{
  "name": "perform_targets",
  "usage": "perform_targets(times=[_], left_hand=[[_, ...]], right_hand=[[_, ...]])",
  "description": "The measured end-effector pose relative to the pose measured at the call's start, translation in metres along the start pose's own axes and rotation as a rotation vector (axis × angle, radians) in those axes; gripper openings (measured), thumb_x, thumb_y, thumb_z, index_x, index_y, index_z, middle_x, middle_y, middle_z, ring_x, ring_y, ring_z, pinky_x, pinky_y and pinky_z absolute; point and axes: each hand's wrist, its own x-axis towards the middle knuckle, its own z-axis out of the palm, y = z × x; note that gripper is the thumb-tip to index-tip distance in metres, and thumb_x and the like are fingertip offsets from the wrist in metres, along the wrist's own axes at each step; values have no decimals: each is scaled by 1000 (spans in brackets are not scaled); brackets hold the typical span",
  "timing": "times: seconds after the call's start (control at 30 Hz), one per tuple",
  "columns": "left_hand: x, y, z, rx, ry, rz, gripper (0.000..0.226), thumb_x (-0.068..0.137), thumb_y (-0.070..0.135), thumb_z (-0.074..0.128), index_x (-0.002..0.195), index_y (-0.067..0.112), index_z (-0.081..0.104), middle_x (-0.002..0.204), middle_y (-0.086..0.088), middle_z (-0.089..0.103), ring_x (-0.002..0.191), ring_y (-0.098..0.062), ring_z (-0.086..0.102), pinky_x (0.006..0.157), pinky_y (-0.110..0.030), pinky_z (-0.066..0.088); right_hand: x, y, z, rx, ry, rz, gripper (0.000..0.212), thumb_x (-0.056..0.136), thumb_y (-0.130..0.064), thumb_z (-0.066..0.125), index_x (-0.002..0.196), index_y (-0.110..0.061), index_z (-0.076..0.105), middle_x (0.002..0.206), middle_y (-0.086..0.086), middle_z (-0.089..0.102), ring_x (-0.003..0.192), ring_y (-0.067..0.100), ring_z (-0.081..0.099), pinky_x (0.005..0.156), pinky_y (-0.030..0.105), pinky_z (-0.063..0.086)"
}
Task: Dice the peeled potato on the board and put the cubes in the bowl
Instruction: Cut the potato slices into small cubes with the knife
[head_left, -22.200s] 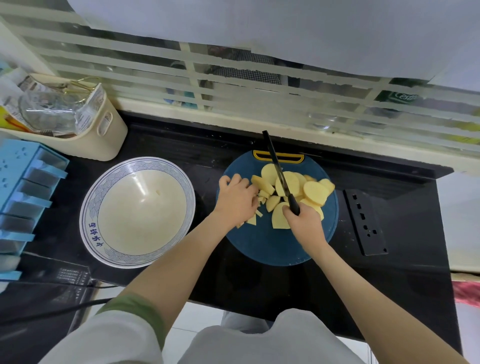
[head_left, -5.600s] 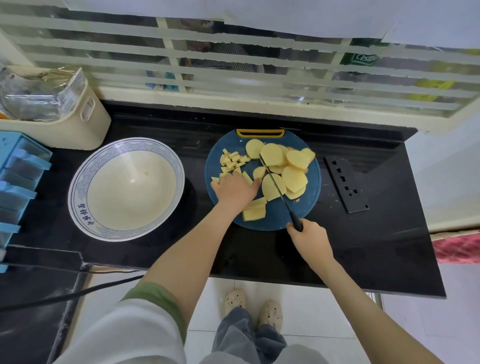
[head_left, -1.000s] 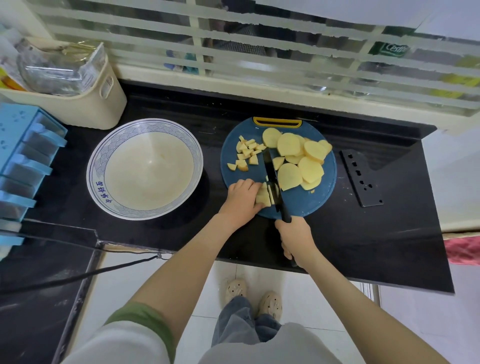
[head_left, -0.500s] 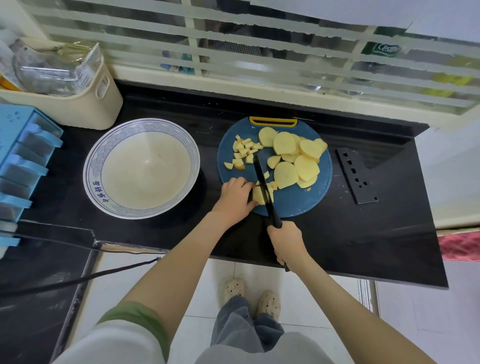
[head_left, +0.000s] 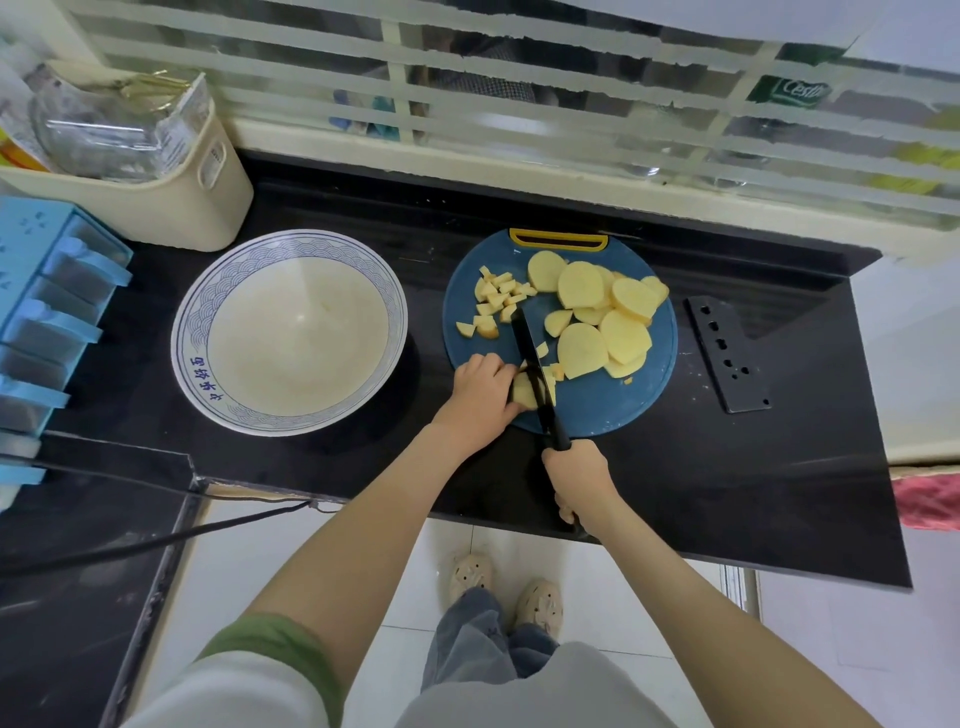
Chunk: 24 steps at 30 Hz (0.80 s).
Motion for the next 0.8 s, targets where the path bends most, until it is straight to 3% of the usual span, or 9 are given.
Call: perform_targets(times=[0.1,0.2,0.5,0.67,0.8], left_hand=[[-1,1,-1,23,-10,-1,49,95,39,52,135,11,45,123,-7,46,115,-22,39,96,-31,27],[-2,3,-1,38,-17,-3,50,95,39,51,135,11,44,124,-6,45,116,-22,38,97,-31,27],[-6,4,-4,-83,-28,-142,61,88,42,63,137,14,43,129,-6,44,123,-23,36,101,-34,28],[-7,-1,-7,-93,-46,-115,49,91,36,60,134,15,47,127,-5,46,122,-22,37,100,-35,29],[-7,-2,-6,-65,-13,-102,36,91,37,60,118,14,55,117,-4,50,114,-22,41,92,-34,31]], right_hand=[[-1,3,1,91,-17,-36,21,95,-17,49,75,-12,45,64,5,42,47,15,37,41,26,34],[0,-3,-1,221,-17,-13,16,94,-16,51,83,-11,40,67,7,36,47,17,30,39,23,27],[-18,-2,-4,184,-30,-71,15,95,-17,51,81,-12,46,70,7,43,50,17,37,44,26,34],[-20,-2,2,176,-37,-41,13,95,-16,51,84,-11,45,73,8,42,51,16,36,45,27,34],[-14,0,5,106,-37,-37,15,96,-19,51,84,-13,47,74,6,47,54,16,42,47,28,39]])
